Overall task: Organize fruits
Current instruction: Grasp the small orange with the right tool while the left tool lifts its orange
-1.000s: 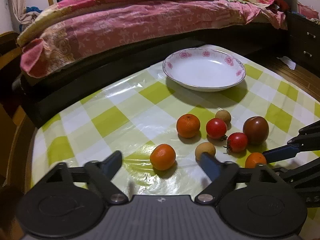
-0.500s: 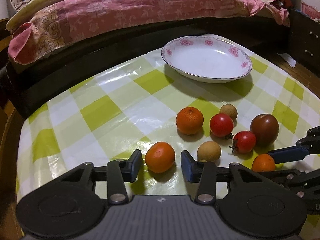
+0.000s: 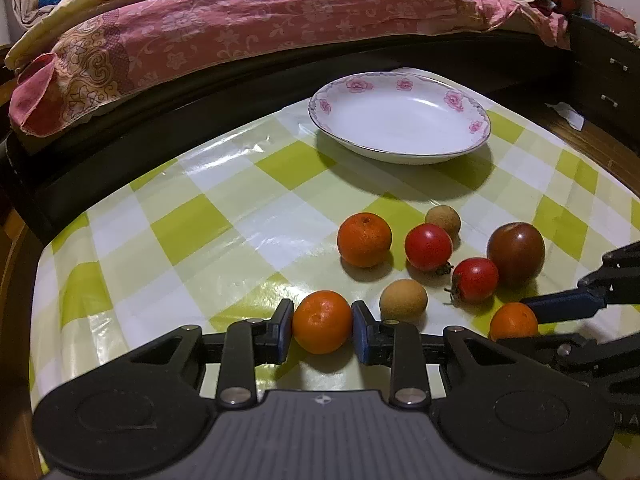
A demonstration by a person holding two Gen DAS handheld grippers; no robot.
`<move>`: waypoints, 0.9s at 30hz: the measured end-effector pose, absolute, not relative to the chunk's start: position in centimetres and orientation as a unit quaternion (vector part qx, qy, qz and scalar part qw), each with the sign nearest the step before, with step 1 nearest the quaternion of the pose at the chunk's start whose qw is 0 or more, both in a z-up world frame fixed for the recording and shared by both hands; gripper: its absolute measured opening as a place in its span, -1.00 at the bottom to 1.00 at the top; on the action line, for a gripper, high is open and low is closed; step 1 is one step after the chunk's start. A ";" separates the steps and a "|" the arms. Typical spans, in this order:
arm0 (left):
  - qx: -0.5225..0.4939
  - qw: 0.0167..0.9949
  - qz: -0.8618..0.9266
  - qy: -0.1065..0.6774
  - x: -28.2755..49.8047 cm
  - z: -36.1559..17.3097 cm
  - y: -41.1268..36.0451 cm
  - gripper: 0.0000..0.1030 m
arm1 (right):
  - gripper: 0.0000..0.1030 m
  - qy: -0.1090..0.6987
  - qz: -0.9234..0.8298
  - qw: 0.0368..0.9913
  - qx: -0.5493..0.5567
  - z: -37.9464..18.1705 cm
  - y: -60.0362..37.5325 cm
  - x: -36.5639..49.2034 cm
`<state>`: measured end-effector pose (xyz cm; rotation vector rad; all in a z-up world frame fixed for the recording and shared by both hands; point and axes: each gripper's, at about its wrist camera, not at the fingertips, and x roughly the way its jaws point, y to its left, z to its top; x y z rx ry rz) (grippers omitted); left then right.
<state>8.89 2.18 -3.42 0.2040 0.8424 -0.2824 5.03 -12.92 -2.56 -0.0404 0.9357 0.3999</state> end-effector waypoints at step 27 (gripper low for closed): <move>0.100 0.894 -0.128 0.418 6.5 -3.1 2.1 -0.26 | -0.51 0.447 0.180 0.876 0.018 -1.3 -13.9 5.2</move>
